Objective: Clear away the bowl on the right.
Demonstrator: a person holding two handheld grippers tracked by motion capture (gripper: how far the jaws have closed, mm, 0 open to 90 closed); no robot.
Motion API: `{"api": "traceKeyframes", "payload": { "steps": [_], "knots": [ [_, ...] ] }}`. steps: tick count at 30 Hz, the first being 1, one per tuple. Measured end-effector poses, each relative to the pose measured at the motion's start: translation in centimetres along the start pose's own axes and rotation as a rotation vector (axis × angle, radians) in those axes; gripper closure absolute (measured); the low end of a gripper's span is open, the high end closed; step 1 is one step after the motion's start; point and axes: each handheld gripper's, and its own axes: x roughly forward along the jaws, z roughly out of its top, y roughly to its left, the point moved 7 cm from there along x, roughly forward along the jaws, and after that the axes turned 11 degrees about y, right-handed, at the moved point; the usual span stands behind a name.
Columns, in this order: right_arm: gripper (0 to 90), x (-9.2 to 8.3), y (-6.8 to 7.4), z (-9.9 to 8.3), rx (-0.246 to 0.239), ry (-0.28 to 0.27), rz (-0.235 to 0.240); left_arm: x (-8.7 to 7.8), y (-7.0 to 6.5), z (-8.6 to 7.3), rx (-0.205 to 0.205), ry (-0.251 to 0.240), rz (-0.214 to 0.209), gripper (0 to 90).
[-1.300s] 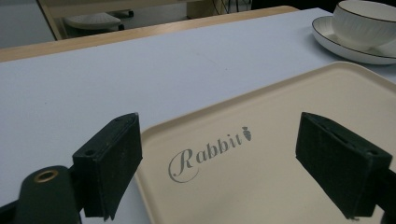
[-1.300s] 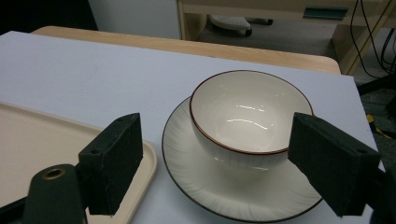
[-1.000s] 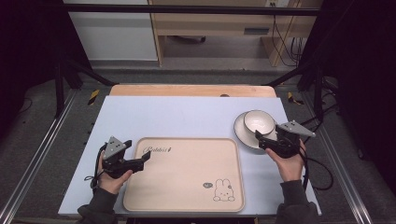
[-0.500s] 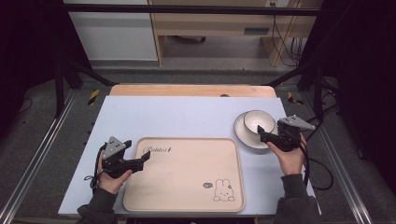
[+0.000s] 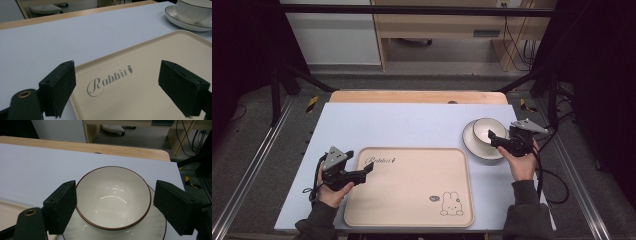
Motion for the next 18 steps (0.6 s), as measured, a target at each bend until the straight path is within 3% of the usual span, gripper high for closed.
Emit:
{"api": "traceKeyframes", "payload": {
  "steps": [18],
  "knots": [
    [20.6, 2.2, -1.4, 0.7, 0.022, 0.039, -0.046, -0.2, 0.1, 0.1, 0.0, -0.004, 0.002, 14.0]
  ]
}}
